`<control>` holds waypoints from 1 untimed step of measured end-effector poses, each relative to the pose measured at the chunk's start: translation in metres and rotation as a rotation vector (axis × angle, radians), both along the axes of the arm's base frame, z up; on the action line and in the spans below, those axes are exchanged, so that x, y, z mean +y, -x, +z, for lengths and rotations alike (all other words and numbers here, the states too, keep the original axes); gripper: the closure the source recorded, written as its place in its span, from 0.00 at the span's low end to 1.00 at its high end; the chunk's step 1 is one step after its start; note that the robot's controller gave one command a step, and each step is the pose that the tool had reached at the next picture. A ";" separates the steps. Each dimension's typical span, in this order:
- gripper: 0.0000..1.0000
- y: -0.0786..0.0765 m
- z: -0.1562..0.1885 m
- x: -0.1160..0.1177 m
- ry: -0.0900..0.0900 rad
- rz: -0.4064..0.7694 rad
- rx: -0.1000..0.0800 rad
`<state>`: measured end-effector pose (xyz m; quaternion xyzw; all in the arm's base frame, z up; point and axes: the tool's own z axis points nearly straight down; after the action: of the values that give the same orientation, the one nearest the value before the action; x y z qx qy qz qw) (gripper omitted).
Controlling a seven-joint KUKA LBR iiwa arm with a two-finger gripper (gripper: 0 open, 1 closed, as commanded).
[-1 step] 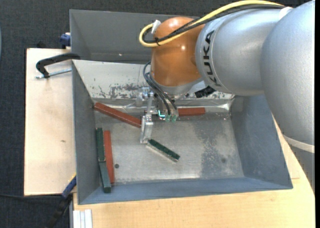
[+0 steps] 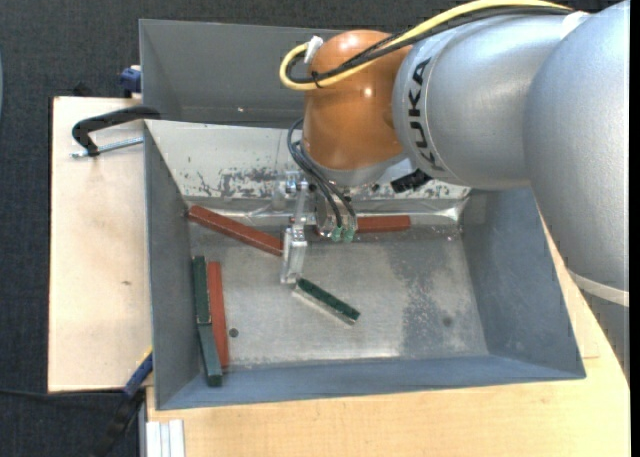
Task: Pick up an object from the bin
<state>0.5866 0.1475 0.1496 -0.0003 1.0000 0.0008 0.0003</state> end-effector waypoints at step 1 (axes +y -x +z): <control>0.00 0.046 -0.038 -0.053 0.000 -0.089 -0.002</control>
Offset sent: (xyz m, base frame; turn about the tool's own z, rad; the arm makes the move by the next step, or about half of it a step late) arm 0.0119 0.0182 -0.0170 0.2124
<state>0.5407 0.0946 0.1113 0.0440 0.9990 0.0010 0.0011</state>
